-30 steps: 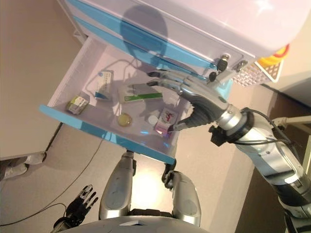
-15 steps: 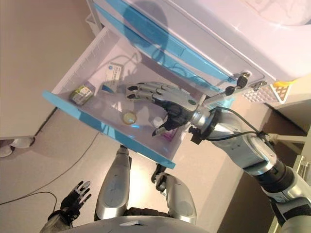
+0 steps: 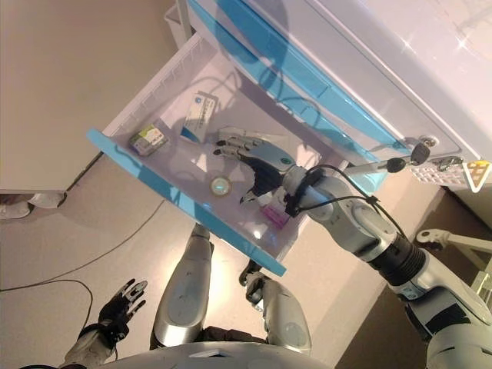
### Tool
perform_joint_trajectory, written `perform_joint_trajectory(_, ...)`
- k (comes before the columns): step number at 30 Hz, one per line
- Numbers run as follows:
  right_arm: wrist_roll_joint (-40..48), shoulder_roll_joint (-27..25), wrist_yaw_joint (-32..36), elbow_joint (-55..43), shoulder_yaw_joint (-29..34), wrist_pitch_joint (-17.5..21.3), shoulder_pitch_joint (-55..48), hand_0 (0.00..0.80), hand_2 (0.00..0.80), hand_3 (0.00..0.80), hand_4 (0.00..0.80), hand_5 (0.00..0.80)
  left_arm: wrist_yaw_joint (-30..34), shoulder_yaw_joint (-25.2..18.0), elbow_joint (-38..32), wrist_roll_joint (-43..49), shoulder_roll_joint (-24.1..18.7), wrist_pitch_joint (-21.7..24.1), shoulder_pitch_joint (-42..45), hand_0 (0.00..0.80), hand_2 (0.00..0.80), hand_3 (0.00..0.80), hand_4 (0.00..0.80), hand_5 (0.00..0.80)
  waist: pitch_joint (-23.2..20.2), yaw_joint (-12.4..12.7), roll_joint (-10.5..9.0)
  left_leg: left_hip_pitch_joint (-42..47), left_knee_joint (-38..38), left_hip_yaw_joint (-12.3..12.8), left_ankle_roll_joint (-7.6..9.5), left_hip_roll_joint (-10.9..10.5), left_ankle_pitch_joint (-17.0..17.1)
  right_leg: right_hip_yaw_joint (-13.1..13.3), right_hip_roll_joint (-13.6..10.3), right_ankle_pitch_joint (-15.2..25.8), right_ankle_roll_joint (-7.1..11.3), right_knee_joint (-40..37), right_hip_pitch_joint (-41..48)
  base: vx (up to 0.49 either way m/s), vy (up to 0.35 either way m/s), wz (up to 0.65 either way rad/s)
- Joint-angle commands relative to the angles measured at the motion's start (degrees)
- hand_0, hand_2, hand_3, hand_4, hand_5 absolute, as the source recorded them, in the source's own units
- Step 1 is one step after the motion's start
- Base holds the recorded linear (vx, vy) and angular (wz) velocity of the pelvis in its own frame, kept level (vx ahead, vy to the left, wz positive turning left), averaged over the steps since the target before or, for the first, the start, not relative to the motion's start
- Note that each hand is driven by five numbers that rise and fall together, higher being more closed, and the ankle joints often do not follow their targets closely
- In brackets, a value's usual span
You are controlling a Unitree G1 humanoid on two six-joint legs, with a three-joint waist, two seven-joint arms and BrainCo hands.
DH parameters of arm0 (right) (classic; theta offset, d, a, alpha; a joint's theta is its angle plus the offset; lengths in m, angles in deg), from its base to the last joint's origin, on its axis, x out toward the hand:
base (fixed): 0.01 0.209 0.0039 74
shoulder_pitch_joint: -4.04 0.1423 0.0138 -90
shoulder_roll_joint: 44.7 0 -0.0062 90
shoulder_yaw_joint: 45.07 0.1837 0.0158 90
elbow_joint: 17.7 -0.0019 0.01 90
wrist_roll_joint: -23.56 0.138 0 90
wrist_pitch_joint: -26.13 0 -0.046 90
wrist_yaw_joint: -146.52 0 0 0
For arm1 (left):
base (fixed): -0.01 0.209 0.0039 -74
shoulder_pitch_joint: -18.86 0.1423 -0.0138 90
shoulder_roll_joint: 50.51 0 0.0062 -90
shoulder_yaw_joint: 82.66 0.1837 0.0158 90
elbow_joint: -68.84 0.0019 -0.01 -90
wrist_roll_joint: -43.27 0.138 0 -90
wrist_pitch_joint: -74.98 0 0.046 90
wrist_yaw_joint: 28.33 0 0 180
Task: Open the drawer and pick up the medicine
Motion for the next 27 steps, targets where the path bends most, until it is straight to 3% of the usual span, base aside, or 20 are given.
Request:
perform_joint_trajectory(1, -0.7, -0.3, -3.0, -2.3, -0.4, 0.3, 2.3, 0.000, 0.000, 0.000, 0.000, 0.000, -1.0, 1.2, -0.7, 3.3, -0.3, 0.2, 1.5, 0.000, 0.000, 0.000, 0.000, 0.000, 0.4, 0.8, 0.52, 0.1, 3.2, -1.4, 2.54, -2.3, -5.3, 2.7, -3.7, 8.8, 2.93, -0.4, -1.6, 0.000, 0.000, 0.00)
perform_joint_trajectory(27, -3.3, 4.0, 1.0, 3.4, -6.2, 0.7, 5.5, 0.000, 0.000, 0.000, 0.000, 0.000, -2.4, 1.8, -2.1, 4.2, -0.6, -1.2, -0.3, 0.000, 0.000, 0.000, 0.000, 0.000, 0.4, 2.0, -0.10, -0.9, 2.5, -2.6, 2.69, -2.6, -5.3, 1.9, -3.6, 9.2, 3.41, -0.5, -3.3, -0.001, 0.002, 0.02)
